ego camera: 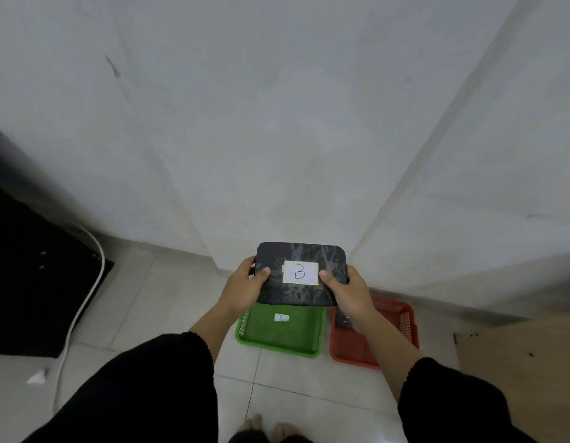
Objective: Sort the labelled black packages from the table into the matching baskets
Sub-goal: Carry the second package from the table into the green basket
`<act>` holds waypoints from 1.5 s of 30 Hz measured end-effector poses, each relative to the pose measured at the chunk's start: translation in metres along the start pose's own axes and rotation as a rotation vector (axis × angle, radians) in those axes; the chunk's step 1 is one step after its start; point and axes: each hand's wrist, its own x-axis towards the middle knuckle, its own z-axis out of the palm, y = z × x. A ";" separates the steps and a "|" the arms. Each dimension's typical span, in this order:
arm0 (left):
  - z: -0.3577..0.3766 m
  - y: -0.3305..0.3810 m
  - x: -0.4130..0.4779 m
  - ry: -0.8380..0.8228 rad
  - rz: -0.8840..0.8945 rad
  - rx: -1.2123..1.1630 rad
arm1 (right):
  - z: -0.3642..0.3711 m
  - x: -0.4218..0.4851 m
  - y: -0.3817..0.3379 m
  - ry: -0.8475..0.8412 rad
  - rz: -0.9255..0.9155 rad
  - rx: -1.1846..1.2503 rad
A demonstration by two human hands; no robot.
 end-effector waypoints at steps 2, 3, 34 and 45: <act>-0.002 -0.018 0.026 -0.046 -0.011 0.000 | 0.013 0.020 0.014 0.018 0.029 0.019; -0.002 -0.031 0.040 -0.062 -0.017 -0.004 | 0.020 0.032 0.024 0.020 0.044 0.021; 0.054 -0.498 0.360 0.089 0.189 0.296 | 0.228 0.381 0.456 0.222 0.100 0.043; 0.056 -0.502 0.364 0.097 0.185 0.251 | 0.254 0.388 0.456 0.193 0.105 0.074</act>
